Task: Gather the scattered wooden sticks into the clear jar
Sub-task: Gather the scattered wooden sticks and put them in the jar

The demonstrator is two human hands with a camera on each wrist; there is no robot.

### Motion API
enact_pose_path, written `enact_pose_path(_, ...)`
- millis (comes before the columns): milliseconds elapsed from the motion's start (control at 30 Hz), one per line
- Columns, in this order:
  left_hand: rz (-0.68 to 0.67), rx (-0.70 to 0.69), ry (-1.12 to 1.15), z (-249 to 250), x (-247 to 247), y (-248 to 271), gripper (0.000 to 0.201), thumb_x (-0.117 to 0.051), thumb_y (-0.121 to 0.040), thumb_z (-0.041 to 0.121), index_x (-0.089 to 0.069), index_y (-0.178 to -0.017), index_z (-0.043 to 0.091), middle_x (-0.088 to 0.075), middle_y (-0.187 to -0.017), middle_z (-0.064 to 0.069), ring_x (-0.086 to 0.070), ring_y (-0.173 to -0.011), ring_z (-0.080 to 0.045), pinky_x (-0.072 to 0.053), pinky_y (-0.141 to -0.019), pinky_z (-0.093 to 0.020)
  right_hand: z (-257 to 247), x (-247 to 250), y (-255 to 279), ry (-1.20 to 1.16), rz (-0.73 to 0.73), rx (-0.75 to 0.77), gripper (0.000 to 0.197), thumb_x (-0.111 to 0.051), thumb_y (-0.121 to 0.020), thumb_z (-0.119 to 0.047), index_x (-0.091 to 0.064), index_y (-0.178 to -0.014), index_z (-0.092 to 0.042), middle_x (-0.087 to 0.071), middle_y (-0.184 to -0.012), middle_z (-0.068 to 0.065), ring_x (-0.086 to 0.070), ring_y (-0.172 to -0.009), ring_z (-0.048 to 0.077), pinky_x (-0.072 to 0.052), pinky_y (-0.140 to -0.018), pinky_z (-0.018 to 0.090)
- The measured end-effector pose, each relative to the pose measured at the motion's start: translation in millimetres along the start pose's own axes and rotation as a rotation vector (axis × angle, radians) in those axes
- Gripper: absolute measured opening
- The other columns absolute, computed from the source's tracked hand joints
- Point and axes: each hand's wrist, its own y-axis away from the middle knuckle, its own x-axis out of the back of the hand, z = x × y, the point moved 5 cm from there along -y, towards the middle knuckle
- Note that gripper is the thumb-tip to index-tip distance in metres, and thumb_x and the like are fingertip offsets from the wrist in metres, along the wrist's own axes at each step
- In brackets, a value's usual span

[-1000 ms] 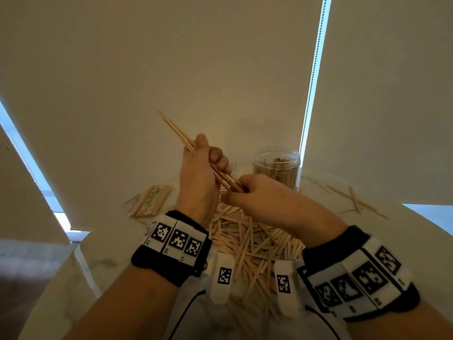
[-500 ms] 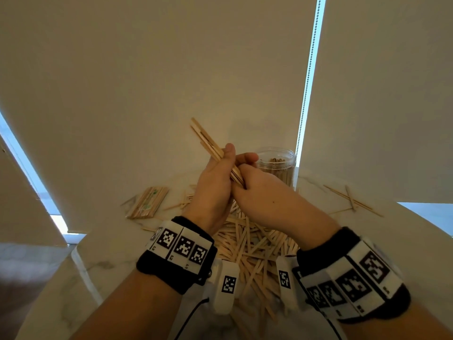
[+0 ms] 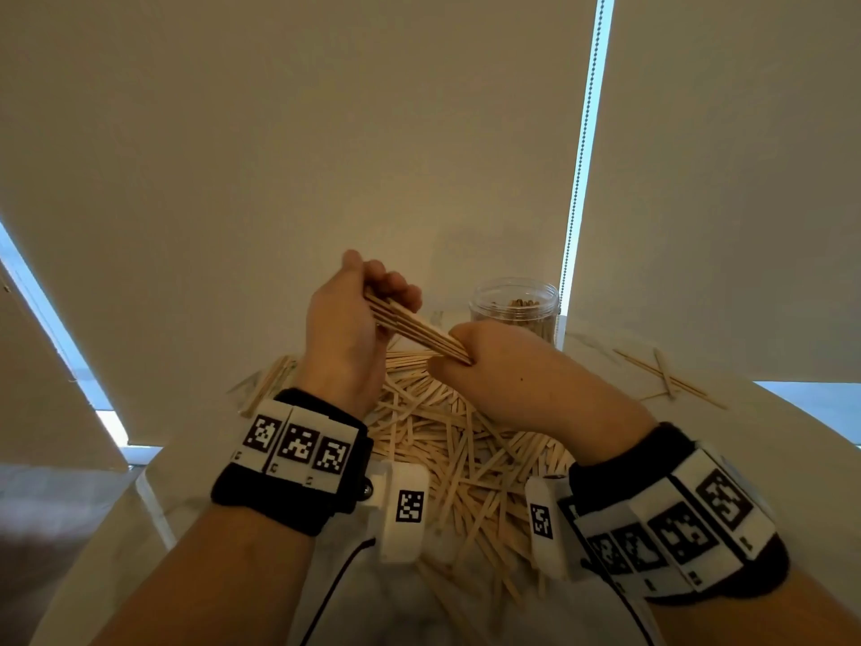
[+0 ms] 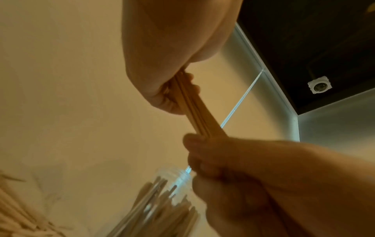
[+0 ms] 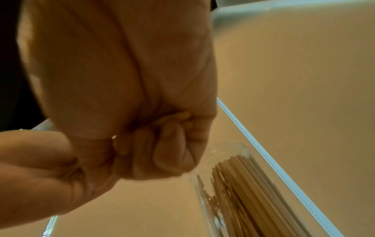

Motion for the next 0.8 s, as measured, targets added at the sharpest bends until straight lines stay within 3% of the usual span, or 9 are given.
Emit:
enact_pose_path(67,-0.083,0.052,-0.161,-10,-10,7,0.044,-0.037,-0.111,0.036,-0.061,-0.084,0.011,-0.068,-0.073,-0.006,-0.073,-0.080,-0.025,-0.059,-0.084,-0.041,3,4,-2,0.058,0.099,-0.026,0.021,-0.054,-0.095,-0.043,-0.061,-0.084,-0.027,-0.059,-0.067,-0.006,-0.058,-0.060,0.007,-0.049,-0.059,0.024)
enact_pose_path(133,-0.176,0.081,-0.388,-17,-17,11,0.046,-0.044,-0.108,0.039,-0.068,-0.085,0.008,-0.075,-0.081,-0.009,-0.074,-0.082,-0.023,-0.059,-0.079,-0.039,10,6,-3,0.154,0.163,-0.064,0.023,-0.057,-0.091,-0.044,-0.066,-0.099,-0.024,-0.061,-0.071,-0.006,-0.061,-0.064,0.010,-0.056,-0.065,0.028)
enact_pose_path(200,-0.251,0.048,-0.608,-21,-20,15,0.046,-0.059,-0.100,0.046,-0.072,-0.081,0.007,-0.076,-0.078,-0.006,-0.073,-0.072,-0.016,-0.062,-0.074,-0.034,15,4,-3,0.165,0.143,-0.090,0.027,-0.061,-0.089,-0.046,-0.066,-0.104,-0.024,-0.063,-0.075,-0.007,-0.063,-0.066,0.011,-0.059,-0.069,0.032)
enact_pose_path(333,-0.247,-0.163,-0.889,-23,-18,15,0.046,-0.075,-0.089,0.047,-0.055,-0.061,0.015,-0.055,-0.052,0.008,-0.056,-0.050,-0.005,-0.054,-0.053,-0.023,7,-4,-2,0.103,0.029,-0.035,0.038,-0.068,-0.085,-0.044,-0.062,-0.115,-0.021,-0.066,-0.088,-0.004,-0.064,-0.076,0.013,-0.057,-0.073,0.031)
enact_pose_path(467,0.004,-0.219,-0.733,-14,4,1,0.045,-0.075,-0.091,0.041,-0.056,-0.062,0.012,-0.056,-0.051,0.001,-0.059,-0.044,-0.011,-0.053,-0.051,-0.028,2,12,3,0.153,0.086,-0.029,0.028,-0.072,-0.083,-0.047,-0.058,-0.094,-0.026,-0.060,-0.081,-0.007,-0.059,-0.073,0.011,-0.050,-0.068,0.028)
enact_pose_path(533,0.108,-0.224,-0.615,-10,17,-7,0.045,-0.073,-0.093,0.040,-0.055,-0.062,0.014,-0.056,-0.051,0.002,-0.061,-0.047,-0.014,-0.058,-0.058,-0.034,4,18,4,0.106,0.105,-0.024,0.025,-0.070,-0.086,-0.045,-0.057,-0.096,-0.026,-0.060,-0.082,-0.008,-0.058,-0.074,0.009,-0.048,-0.068,0.026)
enact_pose_path(600,0.164,-0.236,-0.533,-10,20,-7,0.045,-0.068,-0.097,0.038,-0.055,-0.061,0.014,-0.055,-0.052,0.003,-0.060,-0.051,-0.014,-0.057,-0.059,-0.033,0,19,4,0.007,0.137,0.003,0.027,-0.062,-0.090,-0.051,-0.057,-0.097,-0.025,-0.060,-0.079,-0.008,-0.058,-0.070,0.007,-0.046,-0.062,0.023)
enact_pose_path(700,0.156,-0.201,-0.473,-17,11,0,0.044,-0.055,-0.105,0.036,-0.060,-0.071,0.008,-0.061,-0.056,0.000,-0.061,-0.052,-0.013,-0.057,-0.055,-0.030,-9,16,4,-0.005,0.266,-0.008,0.049,-0.034,-0.098,-0.062,-0.060,-0.084,-0.023,-0.059,-0.067,-0.006,-0.058,-0.062,0.009,-0.046,-0.061,0.028)
enact_pose_path(800,0.055,-0.125,-0.483,-21,0,7,0.046,-0.043,-0.109,0.036,-0.064,-0.085,0.002,-0.065,-0.058,-0.002,-0.056,-0.044,-0.010,-0.059,-0.058,-0.034,-6,29,8,0.086,0.436,-0.063,0.056,-0.032,-0.100,-0.060,-0.061,-0.070,-0.023,-0.056,-0.059,-0.005,-0.056,-0.056,0.009,-0.046,-0.060,0.027)
